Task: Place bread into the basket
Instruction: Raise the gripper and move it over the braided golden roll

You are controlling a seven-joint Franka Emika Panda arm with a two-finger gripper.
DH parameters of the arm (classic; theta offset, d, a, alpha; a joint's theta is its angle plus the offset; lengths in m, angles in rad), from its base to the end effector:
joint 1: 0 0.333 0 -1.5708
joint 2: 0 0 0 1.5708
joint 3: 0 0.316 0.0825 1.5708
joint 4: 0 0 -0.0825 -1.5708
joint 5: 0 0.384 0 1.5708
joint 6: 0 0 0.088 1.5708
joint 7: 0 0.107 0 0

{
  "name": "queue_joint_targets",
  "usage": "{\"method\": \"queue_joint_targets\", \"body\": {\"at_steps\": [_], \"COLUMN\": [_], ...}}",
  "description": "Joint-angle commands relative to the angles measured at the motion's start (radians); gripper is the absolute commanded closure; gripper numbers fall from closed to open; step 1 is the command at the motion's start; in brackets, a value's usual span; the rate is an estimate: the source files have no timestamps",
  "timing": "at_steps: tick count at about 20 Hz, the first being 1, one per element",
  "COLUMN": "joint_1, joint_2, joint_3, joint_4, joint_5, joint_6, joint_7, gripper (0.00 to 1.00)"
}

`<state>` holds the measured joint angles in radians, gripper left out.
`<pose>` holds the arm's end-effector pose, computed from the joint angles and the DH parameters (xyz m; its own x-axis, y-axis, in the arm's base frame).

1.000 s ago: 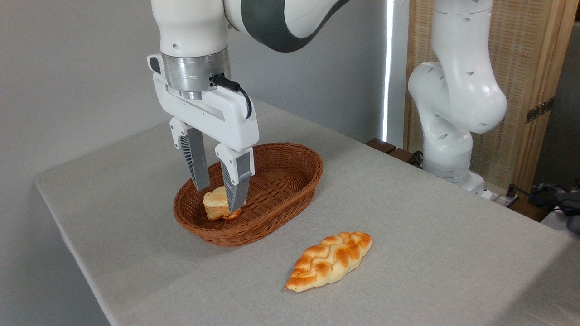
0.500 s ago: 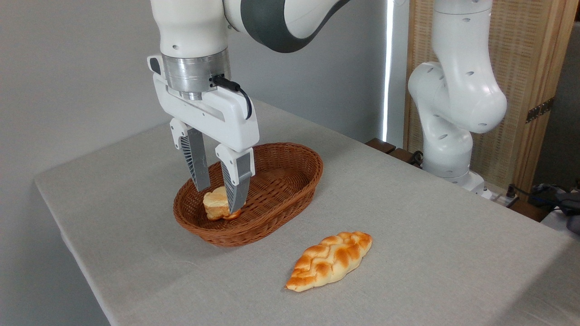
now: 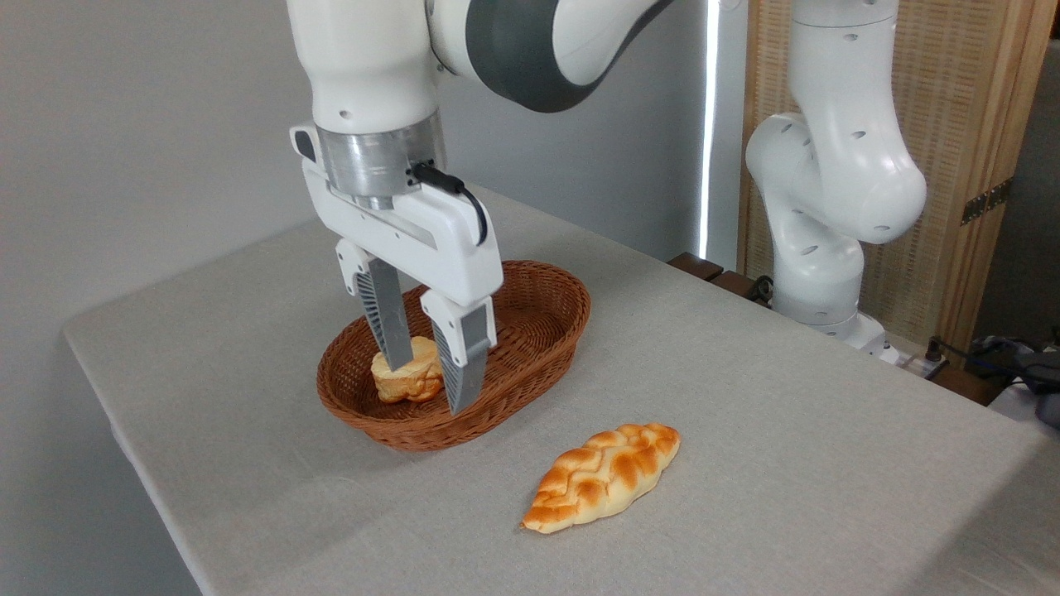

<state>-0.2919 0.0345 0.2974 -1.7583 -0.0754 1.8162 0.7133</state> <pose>0.5763 -0.0052 0.5380 0.7700 -0.6352 0.0600 -0.6375 -0.7698 0.0320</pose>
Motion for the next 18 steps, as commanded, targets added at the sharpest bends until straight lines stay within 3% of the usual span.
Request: {"method": "queue_joint_targets", "body": {"at_steps": [1,4,9,13,18], "joint_1": [-0.007,-0.009,-0.009,-0.009,-0.012], "joint_2": [0.001,-0.022,-0.048,-0.074,-0.074], "joint_3": [0.034,0.083,0.117,0.135,0.137], "joint_4": [-0.007,-0.059,-0.168,-0.242,-0.314], "joint_5": [0.011,0.038,0.14,0.17,0.172], "joint_6": [-0.02,-0.017,-0.003,0.003,0.006], "joint_7": [0.101,0.202,0.334,0.419,0.423], "gripper": [0.0,0.0,0.0,0.0,0.0]}}
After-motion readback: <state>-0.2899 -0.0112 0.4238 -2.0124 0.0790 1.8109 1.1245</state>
